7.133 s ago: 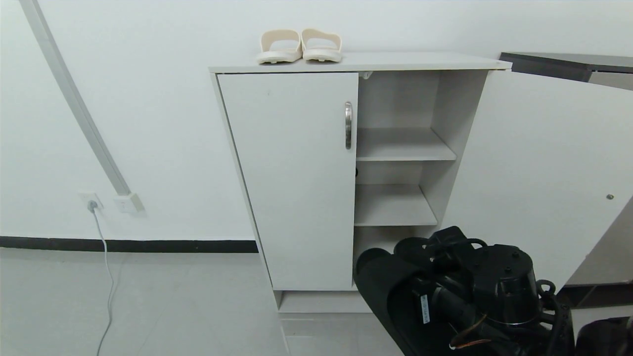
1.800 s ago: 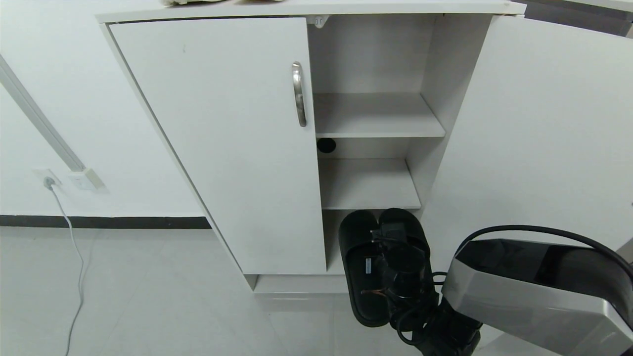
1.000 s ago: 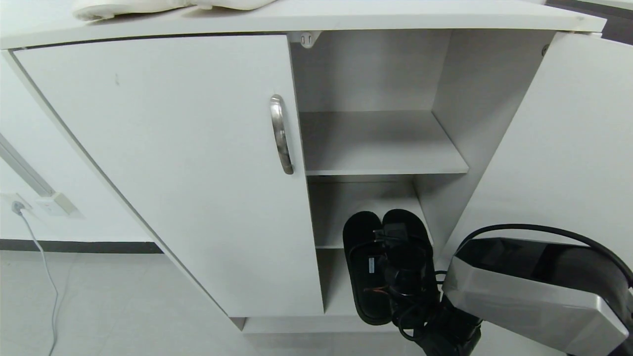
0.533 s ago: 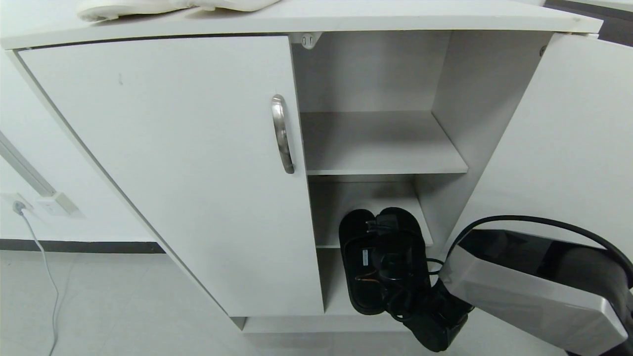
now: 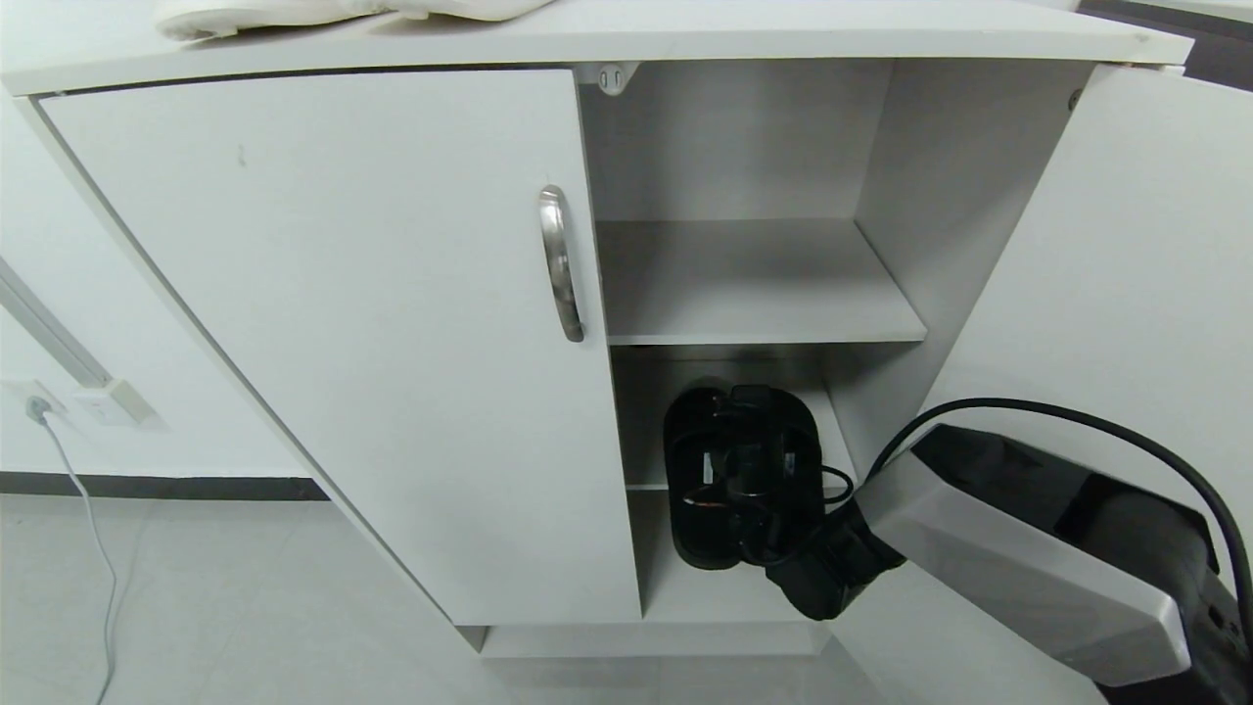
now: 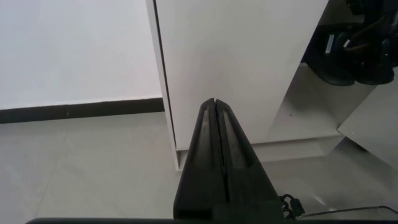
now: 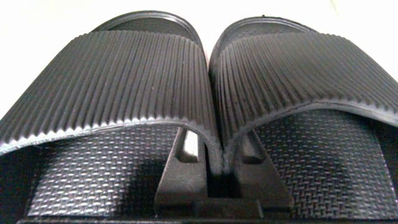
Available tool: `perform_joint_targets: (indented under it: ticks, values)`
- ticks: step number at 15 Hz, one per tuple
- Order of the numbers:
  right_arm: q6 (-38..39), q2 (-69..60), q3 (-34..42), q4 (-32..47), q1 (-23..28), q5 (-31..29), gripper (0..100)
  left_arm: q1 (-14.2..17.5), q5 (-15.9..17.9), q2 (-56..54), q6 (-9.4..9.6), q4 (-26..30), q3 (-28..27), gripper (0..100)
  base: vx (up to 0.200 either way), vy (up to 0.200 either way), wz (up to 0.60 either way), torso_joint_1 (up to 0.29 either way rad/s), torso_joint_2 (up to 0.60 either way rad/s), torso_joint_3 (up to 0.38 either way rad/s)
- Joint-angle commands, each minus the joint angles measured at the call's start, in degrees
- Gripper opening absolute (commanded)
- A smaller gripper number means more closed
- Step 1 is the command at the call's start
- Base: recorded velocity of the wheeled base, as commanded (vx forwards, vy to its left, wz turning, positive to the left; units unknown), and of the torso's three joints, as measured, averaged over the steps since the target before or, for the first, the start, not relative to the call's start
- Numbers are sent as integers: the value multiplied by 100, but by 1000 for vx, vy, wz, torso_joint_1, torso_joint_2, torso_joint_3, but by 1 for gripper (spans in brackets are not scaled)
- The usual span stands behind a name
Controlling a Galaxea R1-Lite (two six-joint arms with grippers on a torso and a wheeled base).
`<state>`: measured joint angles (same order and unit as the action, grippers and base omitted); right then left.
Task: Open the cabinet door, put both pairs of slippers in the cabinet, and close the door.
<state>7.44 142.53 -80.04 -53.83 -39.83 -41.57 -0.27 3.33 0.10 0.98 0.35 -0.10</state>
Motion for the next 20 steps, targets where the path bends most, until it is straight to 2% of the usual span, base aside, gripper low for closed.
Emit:
perform_joint_targets:
  ticks: [1, 4, 9, 15, 20]
  values:
    - [-23, 152, -336, 119, 54, -9, 0, 0, 1, -1, -1, 0, 1, 0, 0, 0, 0, 0, 0, 0]
    - [-41, 161, -758, 435, 107, 26, 0, 0, -8, -1, -1, 0, 1, 0, 0, 0, 0, 0, 0, 0]
    - [-225, 170, -934, 470, 309, 307, 0, 0, -16, -1, -1, 0, 1, 0, 0, 0, 0, 0, 0, 0]
    - [-216, 460, -1646, 945, 511, 334, 0, 0, -16, -1, -1, 0, 1, 0, 0, 0, 0, 0, 0, 0]
    - [-225, 600, -1857, 1059, 511, 334, 0, 0, -8, -1, -1, 0, 1, 0, 0, 0, 0, 0, 0, 0]
